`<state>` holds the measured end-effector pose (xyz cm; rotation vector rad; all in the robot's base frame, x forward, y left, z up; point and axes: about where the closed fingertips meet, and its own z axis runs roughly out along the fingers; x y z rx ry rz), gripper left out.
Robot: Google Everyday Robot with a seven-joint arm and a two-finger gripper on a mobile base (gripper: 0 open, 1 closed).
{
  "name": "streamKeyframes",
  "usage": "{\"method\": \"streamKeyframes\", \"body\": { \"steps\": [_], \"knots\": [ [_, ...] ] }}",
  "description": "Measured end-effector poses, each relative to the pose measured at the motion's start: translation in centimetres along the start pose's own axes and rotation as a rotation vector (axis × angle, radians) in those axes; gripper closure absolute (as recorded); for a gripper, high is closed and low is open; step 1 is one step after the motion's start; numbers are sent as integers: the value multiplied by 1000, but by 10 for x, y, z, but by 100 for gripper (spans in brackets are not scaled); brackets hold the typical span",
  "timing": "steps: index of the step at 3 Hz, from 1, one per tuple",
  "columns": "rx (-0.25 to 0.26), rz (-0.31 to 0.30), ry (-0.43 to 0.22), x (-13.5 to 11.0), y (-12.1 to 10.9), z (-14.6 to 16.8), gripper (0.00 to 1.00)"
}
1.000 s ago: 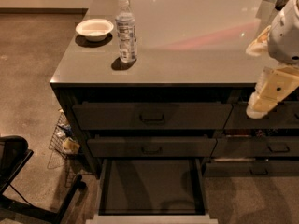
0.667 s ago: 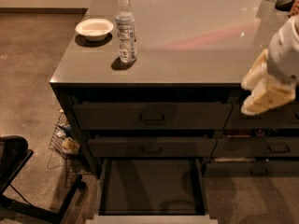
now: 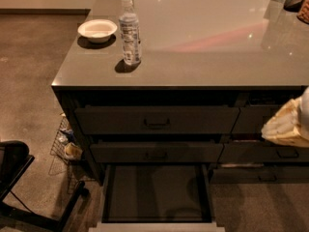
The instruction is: Close bottom drawer
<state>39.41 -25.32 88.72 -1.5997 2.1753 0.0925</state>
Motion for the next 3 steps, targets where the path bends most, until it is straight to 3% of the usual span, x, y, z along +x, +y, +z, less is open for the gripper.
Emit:
{"method": "streamKeyframes", "body": {
  "steps": [1, 2, 3],
  "knots": [
    [-42, 48, -7, 32, 0, 13, 100],
    [-64, 55, -1, 37, 3, 16, 100],
    [-40, 47, -4, 36, 6, 32, 100]
  ]
}}
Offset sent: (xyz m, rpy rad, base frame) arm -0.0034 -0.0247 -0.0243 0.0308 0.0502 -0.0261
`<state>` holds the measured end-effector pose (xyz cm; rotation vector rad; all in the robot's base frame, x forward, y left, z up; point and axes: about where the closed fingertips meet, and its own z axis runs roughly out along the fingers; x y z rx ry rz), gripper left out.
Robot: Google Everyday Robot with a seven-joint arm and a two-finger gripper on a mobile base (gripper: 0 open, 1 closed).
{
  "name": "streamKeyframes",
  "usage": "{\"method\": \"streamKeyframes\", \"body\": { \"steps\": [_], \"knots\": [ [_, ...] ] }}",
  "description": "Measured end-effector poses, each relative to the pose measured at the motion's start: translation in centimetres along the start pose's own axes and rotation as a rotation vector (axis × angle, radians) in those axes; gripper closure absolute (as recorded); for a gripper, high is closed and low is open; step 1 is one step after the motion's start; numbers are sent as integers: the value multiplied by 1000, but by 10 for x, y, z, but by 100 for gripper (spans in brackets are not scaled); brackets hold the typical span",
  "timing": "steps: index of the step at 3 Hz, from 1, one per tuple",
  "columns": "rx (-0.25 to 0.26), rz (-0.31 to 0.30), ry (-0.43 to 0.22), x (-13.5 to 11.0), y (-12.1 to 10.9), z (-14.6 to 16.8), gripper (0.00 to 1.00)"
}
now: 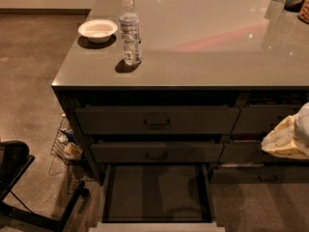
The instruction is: Close bottom drawer
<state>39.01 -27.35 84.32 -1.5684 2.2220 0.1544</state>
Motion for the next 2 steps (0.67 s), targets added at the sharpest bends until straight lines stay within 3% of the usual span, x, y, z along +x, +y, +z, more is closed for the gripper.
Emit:
{"method": "streamKeyframes", "body": {
  "steps": [1, 2],
  "knots": [
    [-10, 15, -32, 20, 13, 55, 100],
    [-40, 71, -71, 64, 35, 137, 100]
  ]
}}
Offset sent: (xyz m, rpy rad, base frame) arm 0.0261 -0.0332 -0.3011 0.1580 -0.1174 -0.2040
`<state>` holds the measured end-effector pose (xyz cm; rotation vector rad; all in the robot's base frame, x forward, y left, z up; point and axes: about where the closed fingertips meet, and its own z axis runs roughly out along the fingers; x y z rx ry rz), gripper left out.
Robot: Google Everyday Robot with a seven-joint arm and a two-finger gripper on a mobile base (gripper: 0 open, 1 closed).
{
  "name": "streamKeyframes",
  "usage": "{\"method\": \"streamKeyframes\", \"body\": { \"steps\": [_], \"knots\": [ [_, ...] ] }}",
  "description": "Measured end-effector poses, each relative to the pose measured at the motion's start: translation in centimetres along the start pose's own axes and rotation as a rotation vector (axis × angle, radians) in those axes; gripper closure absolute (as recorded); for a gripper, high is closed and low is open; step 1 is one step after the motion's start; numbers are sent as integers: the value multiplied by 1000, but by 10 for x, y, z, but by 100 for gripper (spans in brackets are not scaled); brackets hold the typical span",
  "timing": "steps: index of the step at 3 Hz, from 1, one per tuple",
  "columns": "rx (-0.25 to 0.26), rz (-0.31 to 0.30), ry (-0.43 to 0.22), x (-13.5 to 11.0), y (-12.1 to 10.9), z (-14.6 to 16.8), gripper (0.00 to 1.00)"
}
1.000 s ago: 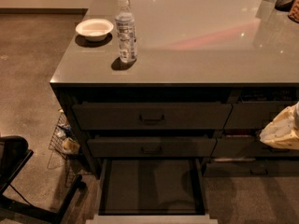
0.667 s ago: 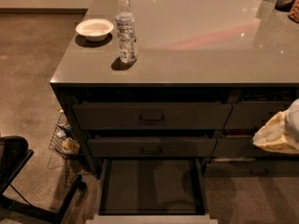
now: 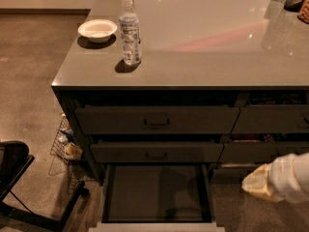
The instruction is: Close bottom drawer
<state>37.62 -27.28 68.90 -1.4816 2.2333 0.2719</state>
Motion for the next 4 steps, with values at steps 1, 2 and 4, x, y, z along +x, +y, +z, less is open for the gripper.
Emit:
{"method": "streamKeyframes", "body": {
  "steps": [1, 2, 4],
  "knots": [
    [-3, 63, -37, 54, 8, 78, 100],
    [51, 168, -74, 99, -7, 142, 100],
    [29, 277, -95, 138, -15, 208, 100]
  ]
}}
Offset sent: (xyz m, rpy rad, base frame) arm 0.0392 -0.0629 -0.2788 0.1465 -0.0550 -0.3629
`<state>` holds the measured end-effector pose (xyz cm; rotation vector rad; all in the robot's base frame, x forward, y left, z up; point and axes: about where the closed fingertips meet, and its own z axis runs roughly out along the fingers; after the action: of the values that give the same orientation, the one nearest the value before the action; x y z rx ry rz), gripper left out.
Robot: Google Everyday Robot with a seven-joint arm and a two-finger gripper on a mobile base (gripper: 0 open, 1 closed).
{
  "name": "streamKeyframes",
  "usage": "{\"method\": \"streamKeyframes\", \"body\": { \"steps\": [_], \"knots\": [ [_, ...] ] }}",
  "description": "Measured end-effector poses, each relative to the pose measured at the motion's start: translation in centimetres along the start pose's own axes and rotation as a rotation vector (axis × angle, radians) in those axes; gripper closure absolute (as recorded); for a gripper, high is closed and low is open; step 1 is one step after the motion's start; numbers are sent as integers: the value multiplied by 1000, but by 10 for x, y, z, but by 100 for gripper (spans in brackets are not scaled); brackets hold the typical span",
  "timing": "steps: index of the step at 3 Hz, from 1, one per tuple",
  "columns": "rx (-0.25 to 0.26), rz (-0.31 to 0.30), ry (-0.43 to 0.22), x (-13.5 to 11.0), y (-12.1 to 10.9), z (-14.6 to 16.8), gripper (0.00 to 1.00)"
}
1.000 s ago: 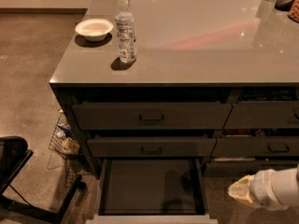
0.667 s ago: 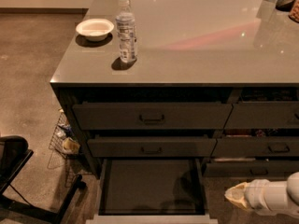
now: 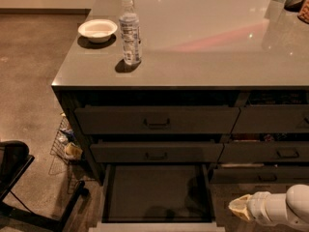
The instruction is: Close bottom drawer
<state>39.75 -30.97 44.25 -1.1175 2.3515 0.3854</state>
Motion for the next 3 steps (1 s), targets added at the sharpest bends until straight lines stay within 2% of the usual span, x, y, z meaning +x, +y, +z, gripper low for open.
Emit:
{"method": "streamKeyframes", "body": {
  "steps": [1, 2, 3],
  "knots": [
    [-39, 28, -4, 20, 12, 19, 100],
    [-71, 77, -68, 60, 26, 52, 100],
    [-85, 94, -214, 124, 33, 94, 100]
  ]
}}
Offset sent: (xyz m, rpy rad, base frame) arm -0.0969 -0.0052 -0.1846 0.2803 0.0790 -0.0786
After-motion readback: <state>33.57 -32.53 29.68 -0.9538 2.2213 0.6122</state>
